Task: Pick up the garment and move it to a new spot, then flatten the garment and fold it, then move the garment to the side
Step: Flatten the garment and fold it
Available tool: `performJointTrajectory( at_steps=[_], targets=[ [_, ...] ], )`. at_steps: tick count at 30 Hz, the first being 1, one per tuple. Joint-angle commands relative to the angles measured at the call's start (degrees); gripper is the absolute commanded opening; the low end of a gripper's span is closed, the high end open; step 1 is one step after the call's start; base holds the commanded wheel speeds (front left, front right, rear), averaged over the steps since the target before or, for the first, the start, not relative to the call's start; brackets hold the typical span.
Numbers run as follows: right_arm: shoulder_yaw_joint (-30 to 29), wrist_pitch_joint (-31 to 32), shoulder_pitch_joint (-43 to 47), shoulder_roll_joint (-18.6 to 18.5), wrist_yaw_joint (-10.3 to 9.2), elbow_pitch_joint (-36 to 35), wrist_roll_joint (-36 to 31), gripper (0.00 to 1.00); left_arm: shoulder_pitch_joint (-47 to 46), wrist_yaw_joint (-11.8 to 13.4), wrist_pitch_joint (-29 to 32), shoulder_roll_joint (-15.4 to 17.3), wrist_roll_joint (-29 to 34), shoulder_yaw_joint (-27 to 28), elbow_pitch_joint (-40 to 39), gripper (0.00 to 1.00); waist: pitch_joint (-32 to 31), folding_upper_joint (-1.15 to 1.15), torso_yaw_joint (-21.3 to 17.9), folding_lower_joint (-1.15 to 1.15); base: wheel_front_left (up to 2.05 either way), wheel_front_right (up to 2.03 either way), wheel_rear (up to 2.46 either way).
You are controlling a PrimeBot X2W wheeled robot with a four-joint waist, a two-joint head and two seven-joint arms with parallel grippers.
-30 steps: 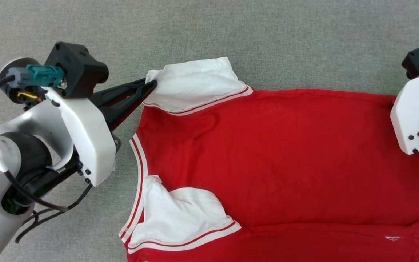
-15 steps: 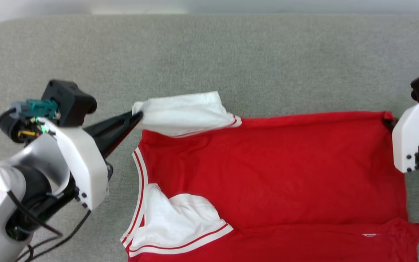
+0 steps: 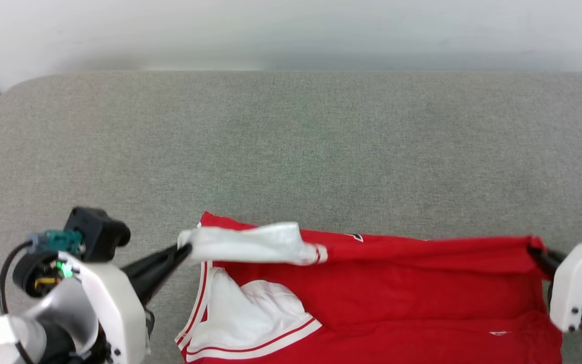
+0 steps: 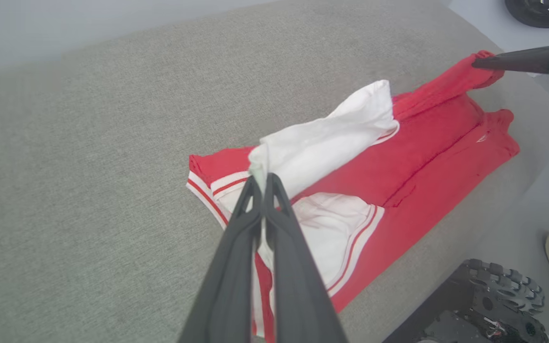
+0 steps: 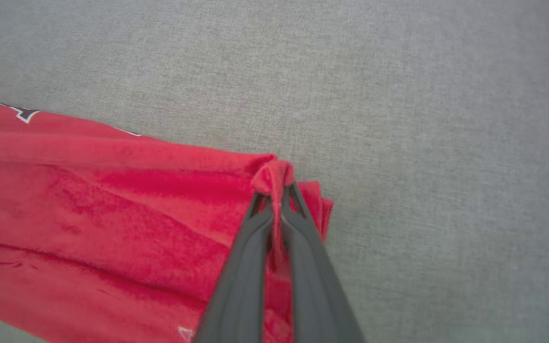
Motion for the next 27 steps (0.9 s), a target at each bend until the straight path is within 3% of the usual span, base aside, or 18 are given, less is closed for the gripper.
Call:
performJointTrajectory(
  at_steps=[1, 9, 27],
  targets=[
    [-0.61, 0.29, 3.10, 0.48, -0.04, -1.47, 0.63, 0.00, 2.55, 0.82, -1.00, 0.34, -0.68, 0.16, -0.40, 0.00, -0.41, 0.00, -0.05, 0.01, 0.00, 0.00, 0.00],
    [0.12, 1.58, 10.59, -0.98, -0.04, -4.53, 1.79, 0.00, 10.72, 2.41, -1.73, 1.82, -2.03, -1.73, -0.34, 0.00, -0.96, 0.00, -0.32, 0.01, 0.00, 0.00, 0.00],
    [13.25, -3.12, 11.32, -9.31, -0.03, -0.98, 1.91, 0.02, 10.92, -0.97, -1.18, -3.40, 2.80, -9.79, 10.88, 0.00, -0.18, 0.00, -0.65, 0.01, 0.00, 0.00, 0.00]
  ],
)
